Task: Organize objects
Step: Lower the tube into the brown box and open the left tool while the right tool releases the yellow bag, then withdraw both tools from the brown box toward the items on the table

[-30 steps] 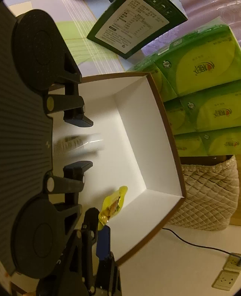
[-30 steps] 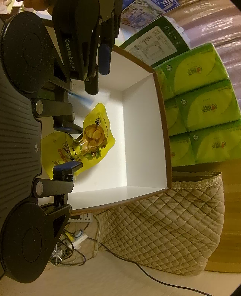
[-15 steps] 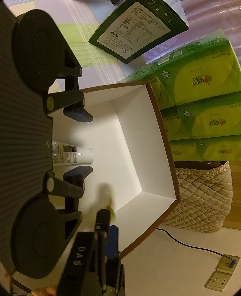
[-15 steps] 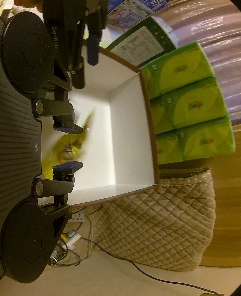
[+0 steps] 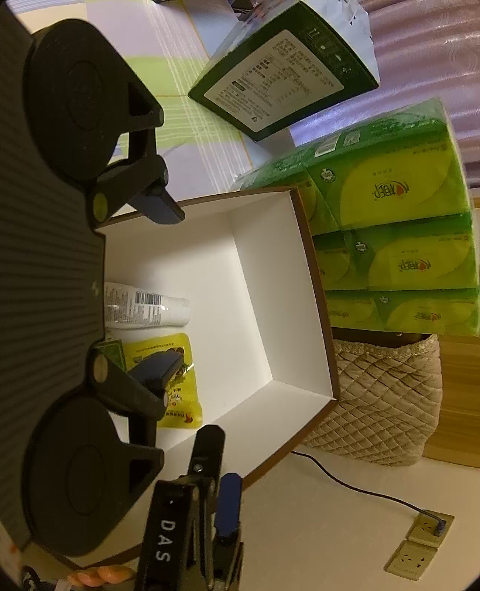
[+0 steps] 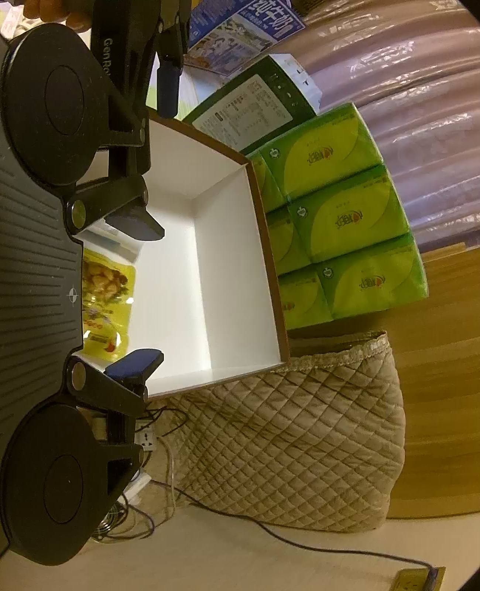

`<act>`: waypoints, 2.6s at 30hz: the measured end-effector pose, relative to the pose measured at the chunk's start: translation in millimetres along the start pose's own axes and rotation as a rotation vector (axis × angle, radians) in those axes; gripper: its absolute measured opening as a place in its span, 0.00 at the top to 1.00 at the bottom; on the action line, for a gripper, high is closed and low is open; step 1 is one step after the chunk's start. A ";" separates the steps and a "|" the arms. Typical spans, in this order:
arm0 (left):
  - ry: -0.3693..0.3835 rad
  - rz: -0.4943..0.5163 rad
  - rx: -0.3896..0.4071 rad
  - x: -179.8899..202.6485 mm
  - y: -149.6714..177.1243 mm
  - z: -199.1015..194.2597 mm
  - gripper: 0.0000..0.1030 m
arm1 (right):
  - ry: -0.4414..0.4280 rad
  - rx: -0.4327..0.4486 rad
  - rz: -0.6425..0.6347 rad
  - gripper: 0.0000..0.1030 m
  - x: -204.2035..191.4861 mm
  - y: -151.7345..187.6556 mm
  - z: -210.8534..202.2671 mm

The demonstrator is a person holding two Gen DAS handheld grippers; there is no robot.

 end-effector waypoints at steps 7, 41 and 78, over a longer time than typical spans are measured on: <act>0.014 -0.026 0.013 -0.7 8.0 -25.9 0.22 | -0.021 0.019 0.022 0.37 -4.8 9.9 -27.6; 0.013 -0.198 -0.011 -38.9 145.6 -180.9 0.16 | -0.079 0.024 0.066 0.35 -84.6 102.9 -147.4; -0.182 -0.442 -0.213 -177.3 336.9 -224.0 0.16 | -0.282 -0.329 -0.106 0.35 -245.2 233.0 -73.3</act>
Point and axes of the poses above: each gripper's, at about its wrist camera, not at the fingertips, and z roughly the way its jaws point, x to its right, y to its underside, the point moved 5 cm from there along z, roughly the way its jaws point, and after that the axes turned 15 degrees about -y, right-handed, at the moved point
